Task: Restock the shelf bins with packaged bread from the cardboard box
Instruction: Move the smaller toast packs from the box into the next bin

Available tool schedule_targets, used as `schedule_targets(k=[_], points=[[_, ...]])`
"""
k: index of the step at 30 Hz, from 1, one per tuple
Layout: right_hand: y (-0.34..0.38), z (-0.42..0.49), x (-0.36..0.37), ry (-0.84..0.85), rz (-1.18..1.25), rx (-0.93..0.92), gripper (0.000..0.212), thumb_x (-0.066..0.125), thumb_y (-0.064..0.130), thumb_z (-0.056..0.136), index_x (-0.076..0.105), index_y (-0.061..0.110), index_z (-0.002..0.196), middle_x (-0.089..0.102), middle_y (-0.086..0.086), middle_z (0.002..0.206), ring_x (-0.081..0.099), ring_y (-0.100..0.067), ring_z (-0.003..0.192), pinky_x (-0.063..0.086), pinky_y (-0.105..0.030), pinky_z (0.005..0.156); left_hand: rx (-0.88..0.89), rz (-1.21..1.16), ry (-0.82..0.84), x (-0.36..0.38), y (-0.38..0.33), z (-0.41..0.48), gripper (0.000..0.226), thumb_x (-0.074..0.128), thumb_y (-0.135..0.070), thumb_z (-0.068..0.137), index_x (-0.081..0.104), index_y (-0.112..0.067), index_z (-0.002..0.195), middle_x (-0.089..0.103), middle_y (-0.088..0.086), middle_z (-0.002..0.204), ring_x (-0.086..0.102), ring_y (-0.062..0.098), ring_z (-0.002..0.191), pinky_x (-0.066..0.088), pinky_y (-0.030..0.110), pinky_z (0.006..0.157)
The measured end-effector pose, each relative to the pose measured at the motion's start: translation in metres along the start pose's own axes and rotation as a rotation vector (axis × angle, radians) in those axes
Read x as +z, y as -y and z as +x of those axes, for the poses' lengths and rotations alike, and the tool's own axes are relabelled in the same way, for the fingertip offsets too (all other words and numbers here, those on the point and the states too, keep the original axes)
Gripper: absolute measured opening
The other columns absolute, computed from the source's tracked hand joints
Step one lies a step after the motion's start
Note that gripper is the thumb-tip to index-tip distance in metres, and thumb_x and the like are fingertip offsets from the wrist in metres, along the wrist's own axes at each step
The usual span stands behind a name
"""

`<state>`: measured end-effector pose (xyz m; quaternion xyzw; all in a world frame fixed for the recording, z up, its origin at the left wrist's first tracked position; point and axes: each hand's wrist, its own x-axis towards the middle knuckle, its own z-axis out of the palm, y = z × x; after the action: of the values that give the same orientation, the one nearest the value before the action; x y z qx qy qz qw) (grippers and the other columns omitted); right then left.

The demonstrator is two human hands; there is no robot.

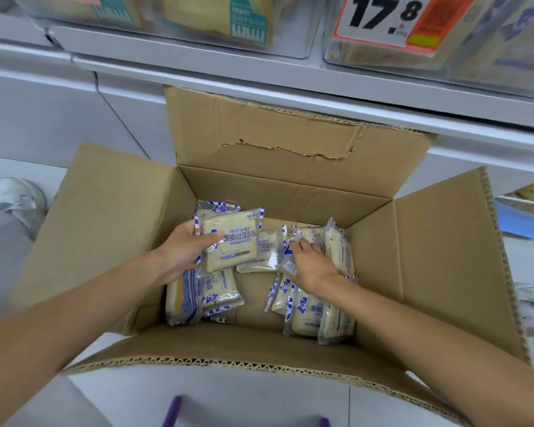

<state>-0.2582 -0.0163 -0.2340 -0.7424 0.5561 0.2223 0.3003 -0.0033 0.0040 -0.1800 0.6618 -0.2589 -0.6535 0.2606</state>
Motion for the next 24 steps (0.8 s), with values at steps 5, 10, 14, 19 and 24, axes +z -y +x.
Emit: schedule_targets(k=[5, 10, 14, 19, 24], points=[[0.001, 0.002, -0.043, -0.065, 0.607, -0.030, 0.022, 0.065, 0.015, 0.087, 0.053, 0.014, 0.106, 0.060, 0.003, 0.091, 0.059, -0.020, 0.087, 0.047, -0.030, 0.070, 0.125, 0.040, -0.096, -0.005, -0.003, 0.001, 0.026, 0.061, -0.028, 0.095, 0.064, -0.015, 0.118, 0.073, 0.007, 0.109, 0.071, 0.024, 0.100, 0.057, 0.044, 0.087], [0.010, -0.006, -0.099, 0.126, 1.095, -0.158, 0.030, 0.062, -0.001, 0.089, 0.069, 0.012, 0.115, 0.072, -0.007, 0.095, 0.065, -0.012, 0.074, 0.052, -0.022, 0.067, 0.122, 0.060, 0.014, 0.009, -0.027, -0.003, 0.034, 0.053, -0.040, 0.098, 0.061, -0.016, 0.121, 0.073, 0.007, 0.111, 0.070, 0.025, 0.101, 0.053, 0.049, 0.095], [0.027, -0.014, -0.119, 0.023, 1.019, -0.307, 0.032, 0.066, -0.002, 0.087, 0.067, 0.011, 0.116, 0.071, -0.011, 0.104, 0.067, -0.010, 0.087, 0.053, -0.021, 0.088, 0.141, 0.217, 0.215, 0.028, -0.049, -0.015, 0.040, 0.061, -0.048, 0.087, 0.061, -0.023, 0.118, 0.074, -0.002, 0.109, 0.070, 0.015, 0.102, 0.054, 0.033, 0.087], [0.036, -0.036, -0.138, -0.140, 0.799, -0.409, 0.049, 0.077, 0.015, 0.082, 0.061, 0.022, 0.127, 0.061, 0.004, 0.095, 0.052, -0.004, 0.077, 0.044, -0.011, 0.073, 0.218, 0.171, 0.162, 0.032, -0.064, -0.024, 0.035, 0.067, -0.030, 0.090, 0.060, -0.018, 0.122, 0.075, 0.003, 0.106, 0.073, 0.016, 0.092, 0.058, 0.029, 0.071], [0.024, -0.060, -0.161, -0.122, 0.743, -0.357, 0.025, 0.074, 0.010, 0.083, 0.062, 0.018, 0.104, 0.064, 0.004, 0.095, 0.062, -0.008, 0.081, 0.051, -0.015, 0.072, 0.129, 0.090, 0.116, 0.021, -0.075, -0.042, 0.084, 0.058, -0.083, 0.067, 0.060, -0.023, 0.125, 0.072, 0.000, 0.114, 0.067, 0.020, 0.108, 0.050, 0.047, 0.097]])
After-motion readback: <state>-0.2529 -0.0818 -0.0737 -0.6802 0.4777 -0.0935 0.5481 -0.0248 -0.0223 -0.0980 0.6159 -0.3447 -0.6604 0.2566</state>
